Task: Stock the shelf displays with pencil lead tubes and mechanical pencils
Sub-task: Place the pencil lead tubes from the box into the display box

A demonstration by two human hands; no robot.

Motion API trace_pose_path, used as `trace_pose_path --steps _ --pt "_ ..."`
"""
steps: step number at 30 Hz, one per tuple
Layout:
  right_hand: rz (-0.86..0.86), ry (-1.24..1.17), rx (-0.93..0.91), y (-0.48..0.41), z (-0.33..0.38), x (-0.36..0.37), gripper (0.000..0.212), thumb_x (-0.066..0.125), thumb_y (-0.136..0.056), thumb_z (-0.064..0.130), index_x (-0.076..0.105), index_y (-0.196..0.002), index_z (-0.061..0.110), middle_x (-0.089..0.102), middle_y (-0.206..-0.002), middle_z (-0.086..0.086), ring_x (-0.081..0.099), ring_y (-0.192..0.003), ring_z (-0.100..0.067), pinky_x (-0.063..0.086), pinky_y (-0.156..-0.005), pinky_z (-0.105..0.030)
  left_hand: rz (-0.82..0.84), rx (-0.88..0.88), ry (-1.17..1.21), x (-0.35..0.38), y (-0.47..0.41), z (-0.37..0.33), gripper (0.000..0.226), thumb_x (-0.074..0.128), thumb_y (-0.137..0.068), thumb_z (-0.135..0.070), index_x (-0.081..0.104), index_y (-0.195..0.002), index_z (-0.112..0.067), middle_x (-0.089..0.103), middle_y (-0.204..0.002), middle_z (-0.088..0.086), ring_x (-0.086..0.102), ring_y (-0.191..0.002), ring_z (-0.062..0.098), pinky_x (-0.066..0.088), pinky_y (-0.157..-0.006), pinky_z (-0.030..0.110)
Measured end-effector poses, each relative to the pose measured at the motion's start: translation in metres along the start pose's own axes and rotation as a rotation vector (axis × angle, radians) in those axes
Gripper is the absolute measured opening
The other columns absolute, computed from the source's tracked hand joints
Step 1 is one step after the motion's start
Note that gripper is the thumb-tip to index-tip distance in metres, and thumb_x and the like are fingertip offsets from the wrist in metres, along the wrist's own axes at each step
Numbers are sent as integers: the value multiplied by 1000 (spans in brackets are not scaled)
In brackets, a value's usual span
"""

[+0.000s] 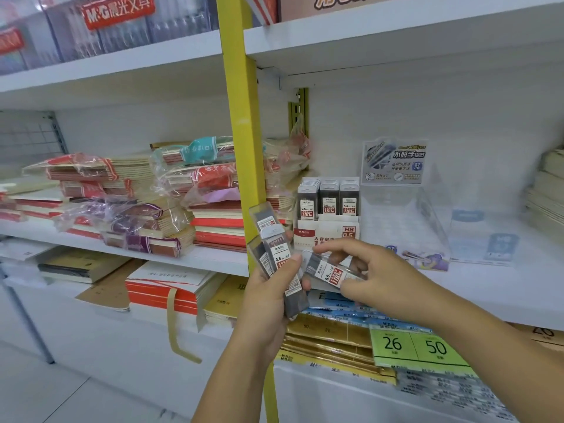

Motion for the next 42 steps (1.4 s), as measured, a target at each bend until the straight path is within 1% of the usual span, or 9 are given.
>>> trace_pose_path --steps 5,8,11,14,16,23,29,38,42 --pt "74 -64 46 -2 0 9 70 57 -84 7 44 -117 68 61 -90 11 63 -57 -9 54 -52 -30 -23 -56 -102 -6 0 2 38 71 -80 -39 70 -117 -36 73 -103 9 62 -71 12 52 -58 23" --pt "-125 -157 19 -11 4 -5 75 62 -84 -2 46 -123 60 63 -104 1 72 -73 -19 61 -61 -39 -40 -75 -195 -15 -2 2 25 69 -75 -48 75 -99 -43 75 -107 8 63 -71 10 50 -55 20" --pt "-390 -255 -104 -26 12 -33 66 65 -82 -5 47 -120 46 68 -102 0 71 -88 -12 60 -68 -30 -37 -72 -225 -21 -6 1 21 65 -77 -52 71 -97 -47 77 -104 -3 64 -71 7 53 -60 22" --pt "-551 -119 -186 -49 22 -53 58 70 -82 2 39 -108 44 71 -91 2 66 -80 -3 53 -68 -14 -56 -56 -257 -25 -10 2 23 62 -84 -49 64 -107 -44 77 -104 -7 65 -70 4 50 -71 29" --pt "-614 -21 -208 -65 26 -59 55 70 -82 4 35 -105 40 69 -86 0 63 -76 -5 52 -64 -18 -64 -42 -256 -26 -13 2 23 62 -90 -44 62 -113 -41 77 -103 -6 64 -70 4 48 -72 31" --pt "-540 343 -196 -96 14 -45 46 66 -85 5 33 -107 27 59 -84 8 61 -70 -3 50 -56 -22 -60 -52 -279 -27 -14 5 20 59 -95 -43 59 -115 -43 77 -97 -9 65 -68 2 49 -70 26" --pt "-545 369 -133 -103 3 -50 42 67 -86 9 36 -107 28 57 -79 9 59 -70 -6 52 -61 -28 -51 -74 -235 -28 -14 4 25 63 -94 -38 59 -119 -38 78 -95 -5 65 -63 3 51 -57 15" --pt "-499 376 -72 -104 -4 -49 39 68 -85 8 39 -104 27 60 -79 7 62 -71 -7 53 -61 -27 -46 -70 -269 -30 -12 4 26 61 -94 -41 57 -119 -42 78 -98 -4 64 -65 4 51 -60 23" --pt "-483 538 -55 -107 -8 -48 20 67 -86 15 55 -101 21 59 -89 5 57 -91 -17 50 -78 -34 -40 -76 -280 -30 -11 4 25 61 -93 -43 57 -118 -45 78 -99 -5 64 -66 4 51 -59 23"
Point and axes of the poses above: each hand's wrist, its own y-axis away from the middle knuckle, its own x-axis out of the palm, z = x × y, the point moved 2 cm from there along -y, towards the middle knuckle
